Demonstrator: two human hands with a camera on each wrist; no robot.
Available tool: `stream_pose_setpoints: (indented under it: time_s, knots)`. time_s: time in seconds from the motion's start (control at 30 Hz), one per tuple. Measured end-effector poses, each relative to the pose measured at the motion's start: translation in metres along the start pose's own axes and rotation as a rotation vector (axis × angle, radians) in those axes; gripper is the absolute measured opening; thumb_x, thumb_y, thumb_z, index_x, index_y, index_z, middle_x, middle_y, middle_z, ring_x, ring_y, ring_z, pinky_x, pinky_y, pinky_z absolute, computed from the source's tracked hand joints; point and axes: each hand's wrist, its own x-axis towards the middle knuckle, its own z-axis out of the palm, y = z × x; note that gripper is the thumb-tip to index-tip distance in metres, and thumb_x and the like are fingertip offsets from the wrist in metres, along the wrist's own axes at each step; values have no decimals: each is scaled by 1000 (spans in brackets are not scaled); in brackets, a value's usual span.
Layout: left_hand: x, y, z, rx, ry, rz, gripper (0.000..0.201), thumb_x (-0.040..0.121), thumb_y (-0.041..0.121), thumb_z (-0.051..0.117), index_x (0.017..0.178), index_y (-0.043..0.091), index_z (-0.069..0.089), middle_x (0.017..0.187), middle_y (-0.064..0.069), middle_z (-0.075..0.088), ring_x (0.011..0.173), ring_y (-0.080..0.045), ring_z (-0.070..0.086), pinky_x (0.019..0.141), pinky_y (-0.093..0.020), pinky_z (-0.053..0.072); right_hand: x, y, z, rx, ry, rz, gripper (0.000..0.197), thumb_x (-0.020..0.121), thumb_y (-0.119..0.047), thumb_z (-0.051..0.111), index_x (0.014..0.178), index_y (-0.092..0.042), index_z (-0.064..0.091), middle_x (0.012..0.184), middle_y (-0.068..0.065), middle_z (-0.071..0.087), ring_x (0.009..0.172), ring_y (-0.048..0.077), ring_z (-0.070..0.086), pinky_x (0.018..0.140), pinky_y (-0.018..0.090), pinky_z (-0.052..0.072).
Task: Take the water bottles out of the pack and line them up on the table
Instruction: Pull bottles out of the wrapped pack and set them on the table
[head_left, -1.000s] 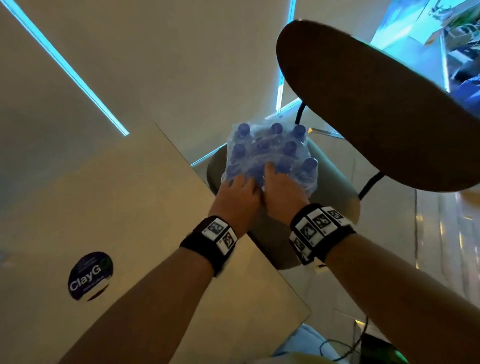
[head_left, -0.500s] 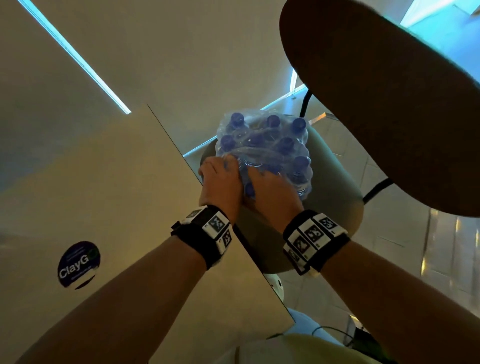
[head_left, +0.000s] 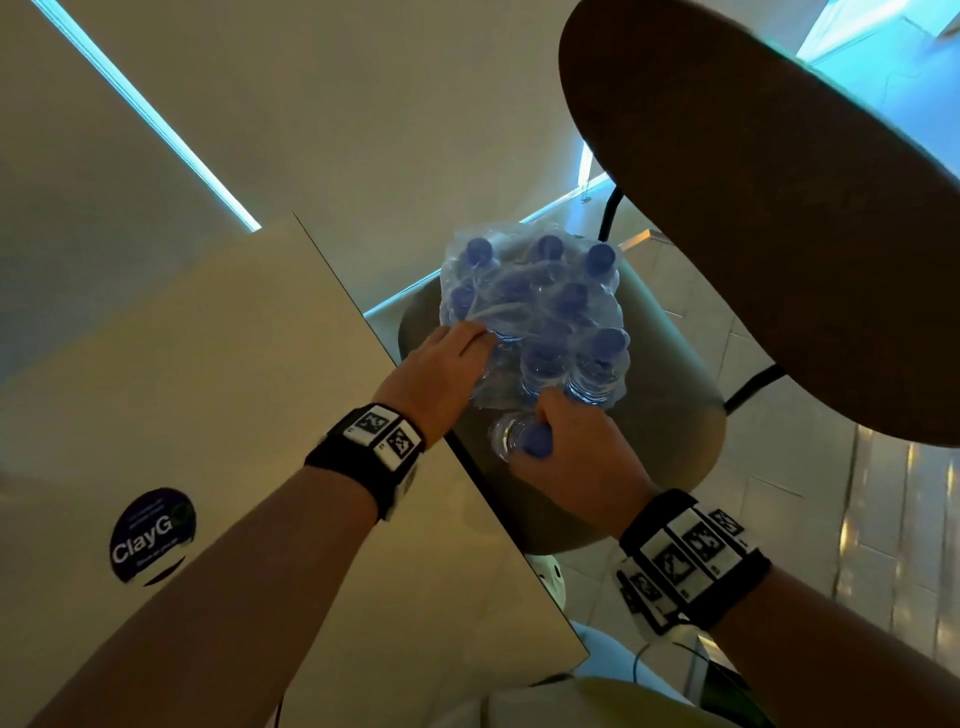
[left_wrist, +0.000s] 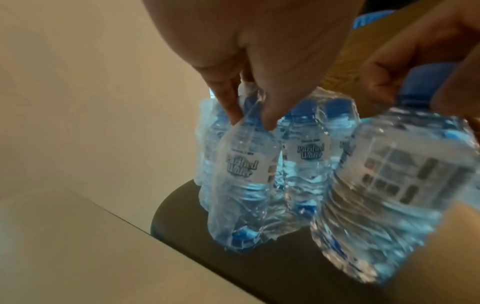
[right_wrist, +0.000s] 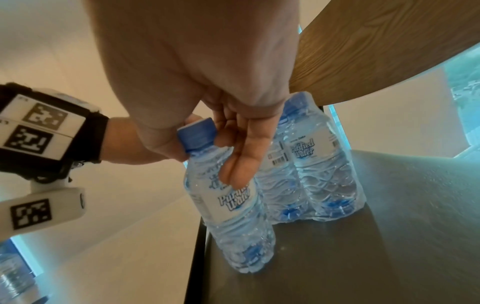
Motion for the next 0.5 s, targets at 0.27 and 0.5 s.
stream_pose_setpoints:
  time_s: [0.27, 0.5]
  knots:
    - [5, -7, 2, -204, -7, -94, 44, 82, 7, 67, 125, 14, 60, 114, -6, 66, 99, -24, 62, 87, -31, 51, 7, 1, 0, -117, 25, -26, 33, 80, -40, 65, 87, -24, 37, 74, -8, 51, 61, 8, 48, 58, 21, 36]
    - [0, 0, -4, 166, -73, 82, 25, 81, 20, 72, 105, 15, 68, 117, -9, 66, 118, -38, 54, 100, -59, 40, 4, -7, 3, -240, -75, -15, 31, 84, -49, 58, 95, -22, 47, 83, -6, 58, 73, 11, 58, 68, 26, 52]
